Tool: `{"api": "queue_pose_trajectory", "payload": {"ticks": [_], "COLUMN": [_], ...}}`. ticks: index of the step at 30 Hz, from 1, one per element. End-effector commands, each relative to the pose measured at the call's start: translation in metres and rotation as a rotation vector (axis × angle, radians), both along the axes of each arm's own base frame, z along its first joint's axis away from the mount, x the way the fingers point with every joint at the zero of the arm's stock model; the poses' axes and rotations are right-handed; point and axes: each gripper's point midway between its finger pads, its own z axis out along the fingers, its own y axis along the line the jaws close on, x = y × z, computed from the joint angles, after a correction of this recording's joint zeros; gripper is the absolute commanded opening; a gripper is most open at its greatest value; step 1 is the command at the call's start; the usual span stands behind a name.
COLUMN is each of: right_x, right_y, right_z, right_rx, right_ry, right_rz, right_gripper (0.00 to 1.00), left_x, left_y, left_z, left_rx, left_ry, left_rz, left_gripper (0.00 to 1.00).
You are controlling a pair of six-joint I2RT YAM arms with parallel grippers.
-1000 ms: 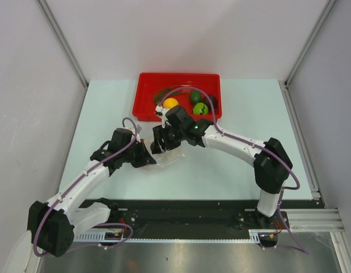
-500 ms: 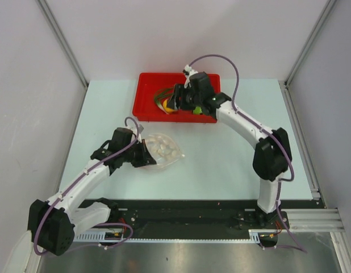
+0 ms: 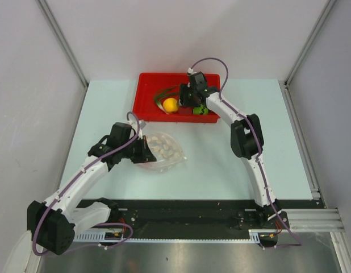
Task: Open the zip-top bag and remove the fake food
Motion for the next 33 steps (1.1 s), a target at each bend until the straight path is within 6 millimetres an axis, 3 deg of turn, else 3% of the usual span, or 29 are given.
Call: {"api": "queue_pose_trajectory", "payload": {"ticks": [1,5,9,12,16,18,19,20,21,22,23,28,31,33], "right_x": [0.005,-0.002,-0.013,-0.033,-0.082,-0.105,-0.123,-0.137,-0.151,-0.172,-0.185,-0.253,-0.278,-0.282], "right_y": [-0.005,-0.005,-0.007,-0.002,-0.001,0.0,-0.002,-0.002,0.005,0.009,0.01,0.042,0.064,0.072], "right_z": [0.015,0.01,0.025,0.053,0.093,0.102,0.09,0.113,0.116,0.103,0.118,0.113,0.101,0.09], "right_rx": [-0.012,-0.015,-0.019,-0.004,0.013,0.009,0.006,0.041,0.058,0.071,0.098,0.149,0.149,0.173], "right_ry": [-0.02,0.004,0.014,0.011,0.011,0.012,0.056,0.024,0.024,0.078,0.063,0.134,0.172,0.209], "right_rz": [-0.023,-0.004,0.001,0.036,0.105,0.128,0.155,0.178,0.213,0.257,0.281,0.42,0.486,0.482], "right_gripper": [0.7,0.81,0.83,0.82,0.78,0.75,0.71,0.68,0.66,0.61,0.59,0.44,0.4,0.38], "left_x": [0.0,-0.001,0.0,0.001,0.002,0.005,0.005,0.007,0.007,0.009,0.008,0.009,0.008,0.007], "left_y": [-0.005,-0.008,-0.011,-0.014,-0.026,-0.029,-0.031,-0.032,-0.032,-0.034,-0.036,-0.042,-0.044,-0.047], "left_z": [0.017,0.023,0.03,0.033,0.035,0.037,0.036,0.038,0.038,0.039,0.042,0.044,0.044,0.047], "left_rx": [-0.035,-0.067,-0.096,-0.114,-0.164,-0.176,-0.179,-0.184,-0.186,-0.195,-0.205,-0.234,-0.242,-0.249], "left_ry": [-0.042,-0.052,-0.069,-0.074,-0.06,-0.065,-0.06,-0.063,-0.062,-0.066,-0.067,-0.074,-0.067,-0.076], "left_rz": [-0.048,-0.038,-0.035,-0.044,-0.095,-0.105,-0.114,-0.117,-0.121,-0.123,-0.131,-0.159,-0.172,-0.181], "left_gripper": [0.0,0.0,0.0,0.0,0.0,0.0,0.0,0.0,0.0,0.0,0.0,0.0,0.0,0.0]}}
